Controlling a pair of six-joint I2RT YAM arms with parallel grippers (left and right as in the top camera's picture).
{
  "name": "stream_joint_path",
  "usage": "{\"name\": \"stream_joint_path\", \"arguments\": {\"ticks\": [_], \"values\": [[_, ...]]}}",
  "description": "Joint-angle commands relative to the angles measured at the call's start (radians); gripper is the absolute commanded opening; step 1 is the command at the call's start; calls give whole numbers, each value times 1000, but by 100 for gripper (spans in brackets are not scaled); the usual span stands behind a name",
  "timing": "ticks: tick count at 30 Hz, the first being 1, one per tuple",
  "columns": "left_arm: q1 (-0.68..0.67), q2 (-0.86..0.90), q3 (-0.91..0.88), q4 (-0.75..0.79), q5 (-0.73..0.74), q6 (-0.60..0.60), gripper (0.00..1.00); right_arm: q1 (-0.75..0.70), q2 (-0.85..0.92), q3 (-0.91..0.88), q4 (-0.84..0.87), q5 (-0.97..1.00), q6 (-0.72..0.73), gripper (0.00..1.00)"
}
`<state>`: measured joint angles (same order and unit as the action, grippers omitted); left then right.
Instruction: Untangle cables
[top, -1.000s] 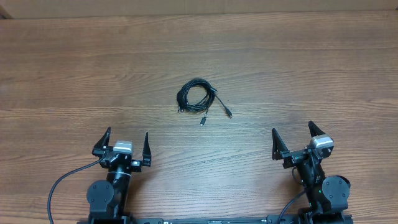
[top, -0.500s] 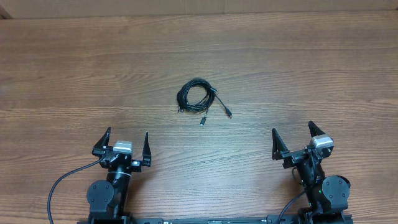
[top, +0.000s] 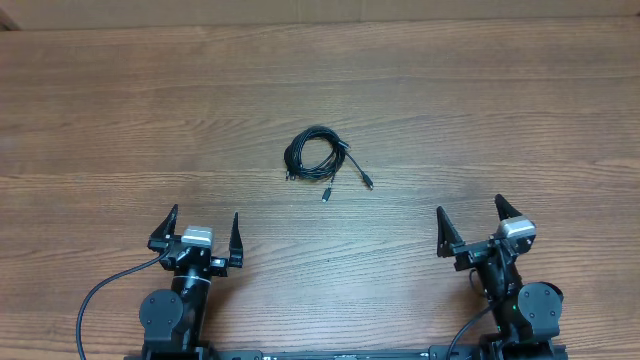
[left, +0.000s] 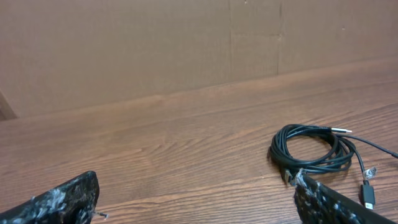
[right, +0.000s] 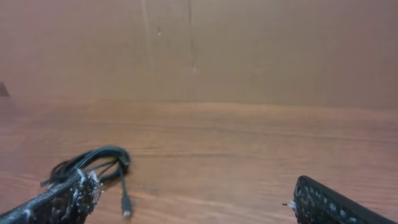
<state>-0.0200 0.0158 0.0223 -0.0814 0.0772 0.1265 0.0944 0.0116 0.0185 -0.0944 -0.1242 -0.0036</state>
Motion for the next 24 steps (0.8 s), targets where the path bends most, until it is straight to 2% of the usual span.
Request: {"name": "stream_joint_path", "arguments": {"ticks": [1,10,15,19,24], "values": [[-6,-10,51,-5,-6,-18,100,7,-9,29,-50,-39,3,100],[-6,-4,84,-27,-7,-14,100,7,-8,135,-187,-39,3,100],[-6,56,120,-27,-6,-15,100,7,-8,177,-241,-39,7,100],[-6,192,208,-27,9,-15,100,7,24,229,-254,-47,41,100],[-6,441,379,-42,76,-15,100,7,138,325,-259,-78,66,100]]}}
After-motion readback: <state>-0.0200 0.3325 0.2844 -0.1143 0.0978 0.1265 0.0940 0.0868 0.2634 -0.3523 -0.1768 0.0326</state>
